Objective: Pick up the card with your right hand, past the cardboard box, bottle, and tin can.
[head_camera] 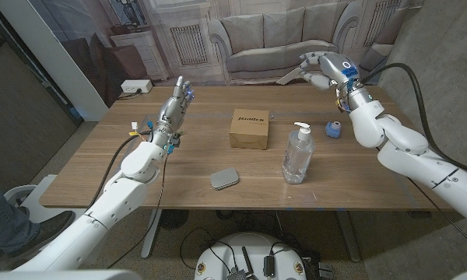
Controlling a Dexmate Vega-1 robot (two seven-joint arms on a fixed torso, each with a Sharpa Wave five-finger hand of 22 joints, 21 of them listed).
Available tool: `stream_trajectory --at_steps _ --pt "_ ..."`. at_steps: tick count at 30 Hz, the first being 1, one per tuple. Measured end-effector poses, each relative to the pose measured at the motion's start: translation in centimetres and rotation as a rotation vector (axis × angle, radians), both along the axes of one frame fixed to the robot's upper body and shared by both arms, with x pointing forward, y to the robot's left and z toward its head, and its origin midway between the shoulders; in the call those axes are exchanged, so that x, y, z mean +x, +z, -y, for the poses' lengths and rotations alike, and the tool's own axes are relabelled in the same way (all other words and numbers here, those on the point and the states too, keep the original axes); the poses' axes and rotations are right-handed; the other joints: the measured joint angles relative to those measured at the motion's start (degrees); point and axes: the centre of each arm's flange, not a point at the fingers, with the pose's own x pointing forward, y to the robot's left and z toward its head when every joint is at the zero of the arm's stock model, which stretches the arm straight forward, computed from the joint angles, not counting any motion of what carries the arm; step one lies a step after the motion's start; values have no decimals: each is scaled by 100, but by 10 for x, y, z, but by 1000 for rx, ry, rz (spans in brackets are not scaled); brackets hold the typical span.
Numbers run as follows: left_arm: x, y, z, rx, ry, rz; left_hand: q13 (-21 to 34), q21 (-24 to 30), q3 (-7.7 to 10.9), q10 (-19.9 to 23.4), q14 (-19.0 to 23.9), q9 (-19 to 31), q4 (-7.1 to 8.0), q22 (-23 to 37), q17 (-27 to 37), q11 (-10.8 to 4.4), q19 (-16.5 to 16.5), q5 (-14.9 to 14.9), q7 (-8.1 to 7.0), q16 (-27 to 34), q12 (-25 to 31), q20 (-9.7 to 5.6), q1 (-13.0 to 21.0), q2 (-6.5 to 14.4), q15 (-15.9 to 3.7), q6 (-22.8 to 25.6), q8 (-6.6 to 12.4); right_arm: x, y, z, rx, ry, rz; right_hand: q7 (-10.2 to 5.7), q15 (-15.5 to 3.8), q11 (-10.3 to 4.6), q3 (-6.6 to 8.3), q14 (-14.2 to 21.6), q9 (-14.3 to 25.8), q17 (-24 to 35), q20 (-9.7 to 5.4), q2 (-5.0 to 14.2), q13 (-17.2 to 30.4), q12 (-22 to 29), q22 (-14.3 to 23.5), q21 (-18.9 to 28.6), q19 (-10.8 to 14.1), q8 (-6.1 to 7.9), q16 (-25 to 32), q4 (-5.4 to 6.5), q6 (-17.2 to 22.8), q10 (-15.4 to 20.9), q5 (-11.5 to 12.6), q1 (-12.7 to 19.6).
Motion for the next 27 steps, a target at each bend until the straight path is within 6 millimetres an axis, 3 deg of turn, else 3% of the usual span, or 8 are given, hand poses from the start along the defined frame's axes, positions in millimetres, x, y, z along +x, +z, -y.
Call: stream_trajectory --at_steps 27 --pt "6 -4 2 -3 -8 -8 -13 0 -15 -1 0 0 15 0 0 0 0 0 0 0 0 0 15 15 0 0 0 -25 28 -1 14 0 25 3 0 0 -44 1 -19 0 0 0 0 0 -13 -32 1 -3 0 2 0 0 0 0"
